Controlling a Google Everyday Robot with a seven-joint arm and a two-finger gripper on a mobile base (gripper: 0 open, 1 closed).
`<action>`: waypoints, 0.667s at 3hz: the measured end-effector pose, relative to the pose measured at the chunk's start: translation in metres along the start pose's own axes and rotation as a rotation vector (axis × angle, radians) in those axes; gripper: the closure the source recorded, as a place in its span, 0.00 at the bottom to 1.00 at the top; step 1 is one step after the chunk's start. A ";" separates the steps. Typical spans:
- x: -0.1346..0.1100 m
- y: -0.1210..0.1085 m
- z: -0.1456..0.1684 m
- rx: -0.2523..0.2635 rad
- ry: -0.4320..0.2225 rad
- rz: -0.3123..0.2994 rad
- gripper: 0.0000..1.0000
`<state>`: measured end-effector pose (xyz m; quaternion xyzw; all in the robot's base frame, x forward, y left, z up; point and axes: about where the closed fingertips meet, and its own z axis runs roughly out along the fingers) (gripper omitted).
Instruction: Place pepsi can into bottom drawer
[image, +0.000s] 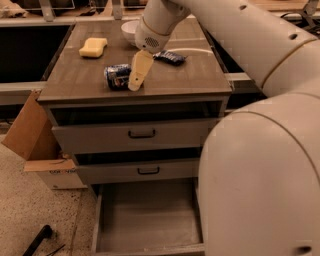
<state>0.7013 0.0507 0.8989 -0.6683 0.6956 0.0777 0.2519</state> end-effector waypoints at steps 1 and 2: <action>-0.006 0.000 0.026 -0.025 0.021 0.010 0.00; -0.011 0.002 0.047 -0.057 0.029 0.011 0.00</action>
Offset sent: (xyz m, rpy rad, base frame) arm 0.0149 0.0447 -0.0500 -0.0323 0.0873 0.0223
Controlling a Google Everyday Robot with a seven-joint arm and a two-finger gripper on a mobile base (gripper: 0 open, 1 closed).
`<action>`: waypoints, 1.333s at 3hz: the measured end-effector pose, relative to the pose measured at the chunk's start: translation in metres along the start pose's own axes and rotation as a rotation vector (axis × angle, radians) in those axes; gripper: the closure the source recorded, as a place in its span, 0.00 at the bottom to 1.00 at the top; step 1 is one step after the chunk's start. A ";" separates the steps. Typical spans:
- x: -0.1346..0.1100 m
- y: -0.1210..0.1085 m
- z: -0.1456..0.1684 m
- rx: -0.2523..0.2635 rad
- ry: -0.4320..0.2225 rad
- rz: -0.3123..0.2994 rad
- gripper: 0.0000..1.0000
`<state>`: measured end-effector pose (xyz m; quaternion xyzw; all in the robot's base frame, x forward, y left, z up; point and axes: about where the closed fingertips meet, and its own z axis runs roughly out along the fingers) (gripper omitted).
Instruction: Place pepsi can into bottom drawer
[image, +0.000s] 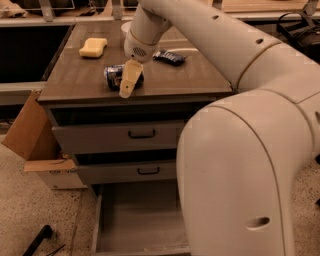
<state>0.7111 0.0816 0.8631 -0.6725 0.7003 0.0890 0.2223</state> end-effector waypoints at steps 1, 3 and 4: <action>-0.004 0.001 0.011 -0.014 -0.003 -0.004 0.19; -0.015 0.004 0.023 -0.032 -0.023 -0.018 0.65; -0.016 0.016 0.016 -0.020 -0.041 -0.010 0.96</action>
Offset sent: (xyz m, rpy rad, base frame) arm 0.0021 0.0191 -0.0074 0.0177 0.0059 0.0263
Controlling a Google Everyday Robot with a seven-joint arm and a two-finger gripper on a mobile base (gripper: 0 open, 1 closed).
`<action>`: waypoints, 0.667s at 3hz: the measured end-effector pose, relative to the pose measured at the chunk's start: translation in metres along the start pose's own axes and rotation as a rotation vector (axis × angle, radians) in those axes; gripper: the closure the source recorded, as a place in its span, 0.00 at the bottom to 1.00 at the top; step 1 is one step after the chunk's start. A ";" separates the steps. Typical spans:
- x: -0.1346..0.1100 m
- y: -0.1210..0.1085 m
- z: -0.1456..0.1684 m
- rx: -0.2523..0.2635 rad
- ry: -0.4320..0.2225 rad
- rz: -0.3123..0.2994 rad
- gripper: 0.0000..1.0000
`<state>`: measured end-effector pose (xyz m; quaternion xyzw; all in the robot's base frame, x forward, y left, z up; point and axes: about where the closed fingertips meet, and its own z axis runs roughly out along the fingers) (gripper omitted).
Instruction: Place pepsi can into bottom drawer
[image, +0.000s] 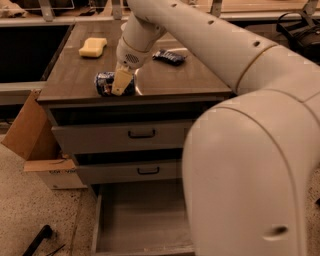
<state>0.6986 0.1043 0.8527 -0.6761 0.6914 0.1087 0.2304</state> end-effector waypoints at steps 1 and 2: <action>-0.002 0.030 -0.021 0.023 -0.038 0.004 1.00; -0.001 0.073 -0.039 0.035 -0.091 0.012 1.00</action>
Offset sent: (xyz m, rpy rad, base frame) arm -0.1465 -0.0269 0.0166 0.1476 -0.0232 -0.0173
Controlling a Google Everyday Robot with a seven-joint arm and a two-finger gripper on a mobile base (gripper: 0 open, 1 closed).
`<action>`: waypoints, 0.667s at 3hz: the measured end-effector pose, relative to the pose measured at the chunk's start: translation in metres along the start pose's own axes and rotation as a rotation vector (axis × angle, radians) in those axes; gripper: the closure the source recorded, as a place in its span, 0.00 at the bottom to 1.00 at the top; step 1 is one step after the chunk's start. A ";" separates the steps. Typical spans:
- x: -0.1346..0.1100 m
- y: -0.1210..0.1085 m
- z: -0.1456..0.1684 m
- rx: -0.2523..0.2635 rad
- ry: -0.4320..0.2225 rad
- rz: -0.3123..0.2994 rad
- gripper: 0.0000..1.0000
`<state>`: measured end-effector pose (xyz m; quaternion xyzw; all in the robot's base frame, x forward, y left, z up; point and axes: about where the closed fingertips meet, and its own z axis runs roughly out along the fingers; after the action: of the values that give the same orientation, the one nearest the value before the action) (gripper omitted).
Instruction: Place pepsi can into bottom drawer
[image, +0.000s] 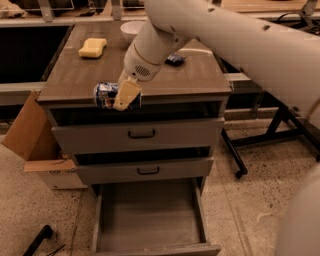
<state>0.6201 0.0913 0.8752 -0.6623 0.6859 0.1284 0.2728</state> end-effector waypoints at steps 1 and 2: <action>0.005 0.045 0.009 -0.055 -0.076 0.002 1.00; 0.004 0.049 0.010 -0.065 -0.080 0.003 1.00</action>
Offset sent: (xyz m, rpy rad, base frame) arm -0.0378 0.0038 -0.0163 0.0647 0.0353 0.0372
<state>0.5740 0.0976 0.8550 -0.6642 0.6709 0.1773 0.2780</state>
